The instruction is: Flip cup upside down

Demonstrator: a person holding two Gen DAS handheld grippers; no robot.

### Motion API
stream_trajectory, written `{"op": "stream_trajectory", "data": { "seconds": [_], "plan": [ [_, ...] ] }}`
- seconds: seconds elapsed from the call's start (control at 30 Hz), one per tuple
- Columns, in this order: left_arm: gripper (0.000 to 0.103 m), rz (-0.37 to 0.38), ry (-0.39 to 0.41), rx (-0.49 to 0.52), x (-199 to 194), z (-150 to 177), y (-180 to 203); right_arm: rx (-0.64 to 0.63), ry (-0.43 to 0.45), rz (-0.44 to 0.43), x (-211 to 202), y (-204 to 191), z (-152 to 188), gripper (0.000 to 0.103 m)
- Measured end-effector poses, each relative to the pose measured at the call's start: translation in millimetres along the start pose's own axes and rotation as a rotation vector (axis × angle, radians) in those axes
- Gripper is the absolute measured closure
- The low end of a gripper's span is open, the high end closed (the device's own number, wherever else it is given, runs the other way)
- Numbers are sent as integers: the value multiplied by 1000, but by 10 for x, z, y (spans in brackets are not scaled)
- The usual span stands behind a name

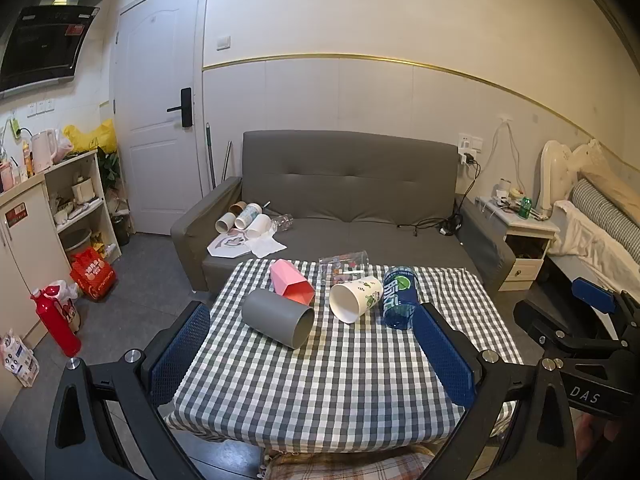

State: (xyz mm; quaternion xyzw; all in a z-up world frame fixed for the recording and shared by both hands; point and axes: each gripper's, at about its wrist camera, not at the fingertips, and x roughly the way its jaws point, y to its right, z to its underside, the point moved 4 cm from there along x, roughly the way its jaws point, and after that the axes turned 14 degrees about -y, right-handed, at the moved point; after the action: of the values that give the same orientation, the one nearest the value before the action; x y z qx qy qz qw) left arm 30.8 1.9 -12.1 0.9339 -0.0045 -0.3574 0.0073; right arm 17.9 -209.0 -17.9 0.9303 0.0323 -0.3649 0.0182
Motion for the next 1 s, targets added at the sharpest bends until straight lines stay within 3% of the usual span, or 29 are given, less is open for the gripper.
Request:
{"op": "stream_trajectory", "data": {
  "seconds": [1.0],
  "plan": [
    [0,-1,1,2,6,-1,12,1,-7,0,37,22,40,0]
  ]
}}
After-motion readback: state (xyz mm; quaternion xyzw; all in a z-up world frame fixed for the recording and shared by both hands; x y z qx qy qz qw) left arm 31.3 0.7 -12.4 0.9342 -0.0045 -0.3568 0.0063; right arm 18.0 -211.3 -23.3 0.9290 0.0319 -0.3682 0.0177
